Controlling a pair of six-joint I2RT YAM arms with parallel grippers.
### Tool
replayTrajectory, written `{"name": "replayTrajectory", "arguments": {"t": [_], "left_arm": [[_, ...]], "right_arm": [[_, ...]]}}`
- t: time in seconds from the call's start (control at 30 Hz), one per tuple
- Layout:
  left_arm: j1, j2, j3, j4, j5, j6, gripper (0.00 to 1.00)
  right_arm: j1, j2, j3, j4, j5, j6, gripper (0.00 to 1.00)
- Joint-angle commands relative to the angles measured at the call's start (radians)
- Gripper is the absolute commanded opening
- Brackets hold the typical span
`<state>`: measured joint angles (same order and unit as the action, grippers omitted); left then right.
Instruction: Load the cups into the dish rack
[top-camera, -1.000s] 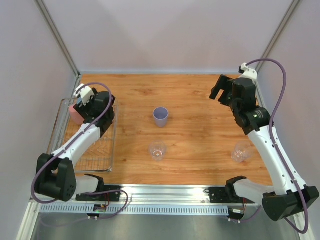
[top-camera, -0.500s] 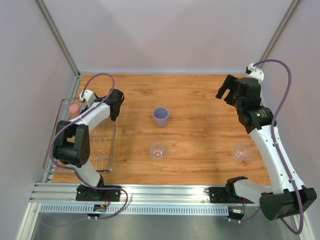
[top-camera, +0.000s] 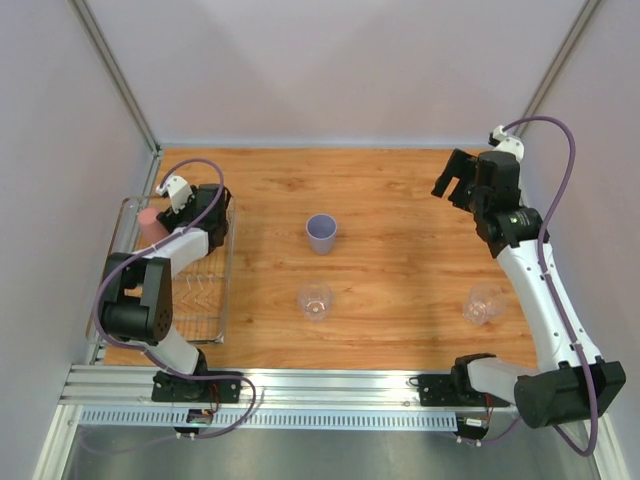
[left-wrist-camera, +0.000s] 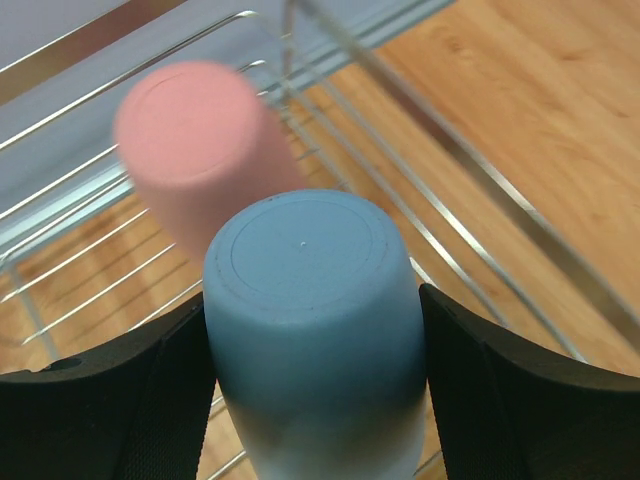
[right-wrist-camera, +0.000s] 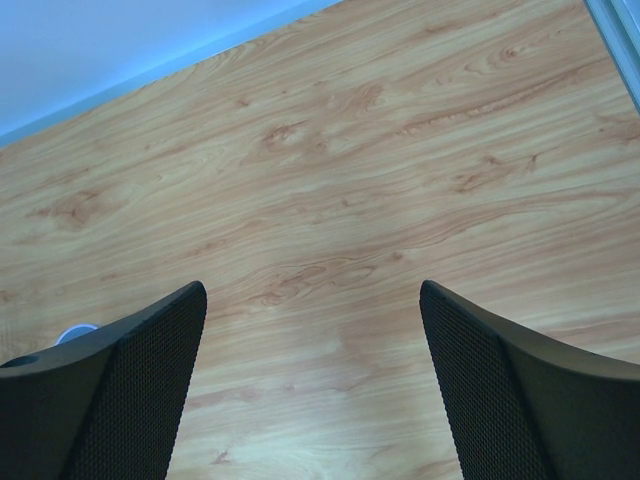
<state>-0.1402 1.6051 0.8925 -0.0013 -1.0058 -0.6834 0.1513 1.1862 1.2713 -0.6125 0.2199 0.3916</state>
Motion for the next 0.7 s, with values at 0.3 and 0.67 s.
{"name": "replayTrajectory", "arguments": {"t": [0.3,0.67], "left_arm": [[0.079,-0.088,-0.079,0.385,0.397,0.435,0.39],[0.180,-0.113,-0.136,0.383,0.628,0.550,0.38]], "right_arm": [[-0.007,0.010,0.007,0.051,-0.031,0.010,0.89],[-0.007,0.024,0.014,0.063,-0.050,0.020,0.88]]}}
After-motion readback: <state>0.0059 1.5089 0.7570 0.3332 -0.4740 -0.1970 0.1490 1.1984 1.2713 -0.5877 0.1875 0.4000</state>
